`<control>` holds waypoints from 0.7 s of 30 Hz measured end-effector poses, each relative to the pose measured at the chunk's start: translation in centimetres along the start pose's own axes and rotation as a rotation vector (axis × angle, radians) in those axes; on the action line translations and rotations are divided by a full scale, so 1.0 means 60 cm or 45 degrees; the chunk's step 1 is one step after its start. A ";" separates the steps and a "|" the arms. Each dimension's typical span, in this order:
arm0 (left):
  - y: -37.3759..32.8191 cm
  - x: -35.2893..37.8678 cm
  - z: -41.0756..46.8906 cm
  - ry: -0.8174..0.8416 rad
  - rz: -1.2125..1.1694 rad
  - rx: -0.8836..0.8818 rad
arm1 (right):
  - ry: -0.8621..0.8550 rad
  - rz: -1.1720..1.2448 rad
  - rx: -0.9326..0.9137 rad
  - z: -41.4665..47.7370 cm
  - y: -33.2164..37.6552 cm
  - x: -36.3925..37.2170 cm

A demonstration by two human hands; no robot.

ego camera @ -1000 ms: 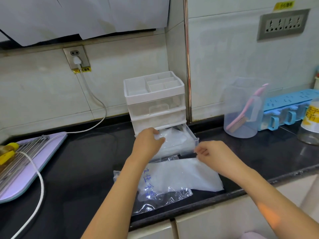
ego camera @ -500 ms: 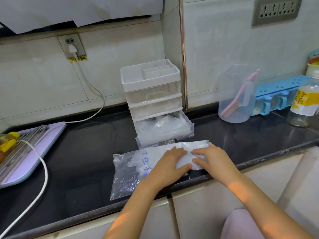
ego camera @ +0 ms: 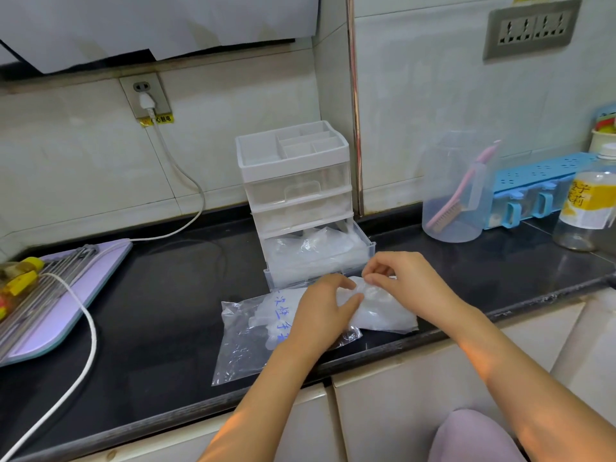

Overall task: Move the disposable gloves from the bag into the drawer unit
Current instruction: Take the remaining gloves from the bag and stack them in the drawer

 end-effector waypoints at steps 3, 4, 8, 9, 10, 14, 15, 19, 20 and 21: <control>-0.001 -0.007 0.007 -0.089 -0.056 0.008 | 0.103 0.025 -0.069 0.002 0.003 -0.013; 0.000 -0.009 0.009 -0.091 -0.082 -0.003 | 0.175 -0.012 -0.103 0.001 0.000 -0.016; 0.003 -0.013 0.017 -0.080 -0.158 -0.058 | 0.418 -0.298 -0.138 -0.003 -0.026 -0.019; 0.002 -0.013 0.017 -0.070 -0.155 -0.061 | 0.436 -0.337 -0.118 -0.002 -0.033 -0.017; 0.001 -0.011 0.017 -0.056 -0.154 -0.064 | 0.445 -0.347 -0.101 -0.003 -0.038 -0.014; -0.002 -0.003 0.007 0.084 -0.147 -0.090 | 0.398 -0.313 -0.047 -0.005 -0.058 0.010; 0.000 0.001 0.004 0.135 -0.120 -0.101 | 0.382 -0.315 -0.038 -0.004 -0.061 0.014; 0.006 0.011 -0.001 0.252 0.004 -0.126 | 0.384 -0.398 -0.053 0.001 -0.055 0.024; 0.007 0.012 -0.001 0.256 0.001 -0.129 | 0.391 -0.410 -0.056 0.002 -0.053 0.025; 0.008 0.012 -0.002 0.255 -0.006 -0.132 | 0.383 -0.398 -0.059 0.003 -0.050 0.024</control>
Point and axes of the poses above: each hand's wrist, its own z-axis towards the middle knuckle, its own x-axis out of the palm, y = z × x, the point moved 4 cm from there along z, towards the middle knuckle, and after that the axes turned 8 degrees about -z, right-handed, at the moved point
